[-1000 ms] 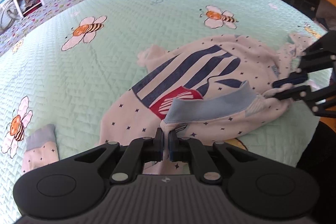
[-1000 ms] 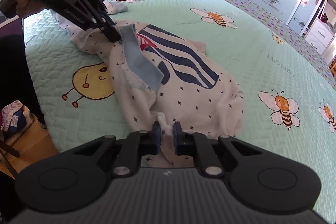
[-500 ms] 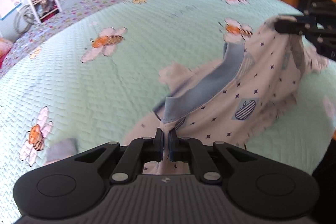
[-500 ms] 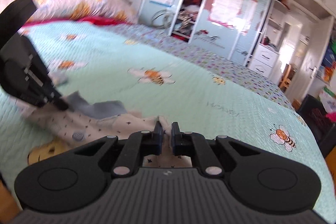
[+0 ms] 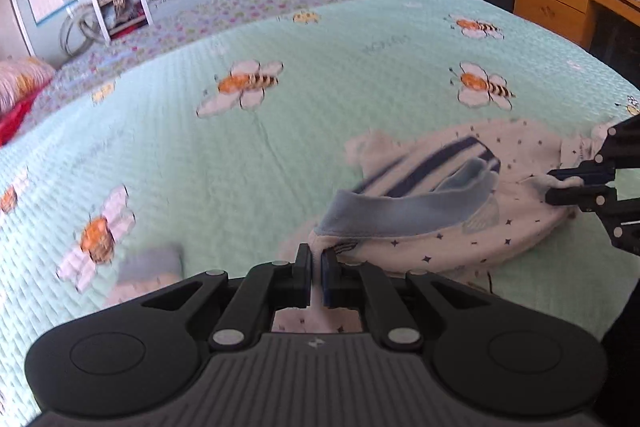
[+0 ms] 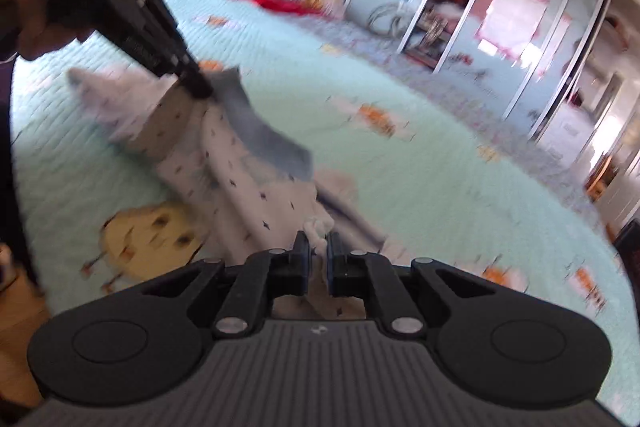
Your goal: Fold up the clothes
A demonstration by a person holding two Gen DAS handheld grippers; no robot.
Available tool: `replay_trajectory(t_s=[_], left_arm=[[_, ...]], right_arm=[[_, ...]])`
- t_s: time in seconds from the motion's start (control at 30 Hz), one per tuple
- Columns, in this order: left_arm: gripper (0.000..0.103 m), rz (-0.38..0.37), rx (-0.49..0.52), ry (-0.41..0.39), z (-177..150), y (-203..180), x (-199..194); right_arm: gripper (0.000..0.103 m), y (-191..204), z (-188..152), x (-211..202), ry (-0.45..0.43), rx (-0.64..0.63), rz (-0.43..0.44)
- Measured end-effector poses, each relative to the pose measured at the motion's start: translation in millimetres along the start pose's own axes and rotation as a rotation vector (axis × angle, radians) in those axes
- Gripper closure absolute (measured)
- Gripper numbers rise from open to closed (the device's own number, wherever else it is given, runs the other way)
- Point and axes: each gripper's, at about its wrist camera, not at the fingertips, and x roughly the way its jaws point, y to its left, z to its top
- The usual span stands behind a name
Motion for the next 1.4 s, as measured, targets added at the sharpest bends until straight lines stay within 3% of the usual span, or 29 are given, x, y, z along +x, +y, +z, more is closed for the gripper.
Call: replay_trajectory(t_s=[0.13,0.23,0.37,0.5,0.7,0.83,0.97,1.07,1.27,1.4], left_arm=[[0.099,-0.045,0.009,-0.010,-17,-12,-13],[0.099,-0.073,0.083,-0.063,-26,-27,-31],[0.099,-0.111,0.092,-0.077,-32,-30,-42],[0.099,-0.093,0.099,-0.070,-34,-30,-43],[0.099,-0.087,0.069,-0.090,-31,-25,-45],[0.099,-0.058,0.074,-0.072,-29,-28,-35],[0.099,0.023,0.056,-0.121,-1,-21,-27],[0.099,0.097,0.054,-0.229,48,-11,-39],[0.099,0.158,0.099,-0.450,148,8,-97],[0.099,0.170,0.107,-0.471,174,11,-122]], right_arm=[[0.095,4,-6,-12,0.024,0.076,-0.037],[0.095,10,-1,-23,0.006,0.081,-0.056],[0.095,13,-9,-22,0.024,0.092,-0.073],[0.095,8,-12,-29,-0.004,0.161,-0.097],[0.095,-14,-6,-45,-0.113,0.300,-0.159],[0.095,-23,-5,-37,-0.106,0.357,-0.138],[0.095,-41,21,-41,-0.180,0.338,-0.187],[0.095,-64,52,-48,-0.265,0.315,-0.248],[0.096,-115,119,-67,-0.432,0.296,-0.364],[0.100,-143,146,-96,-0.502,0.334,-0.364]])
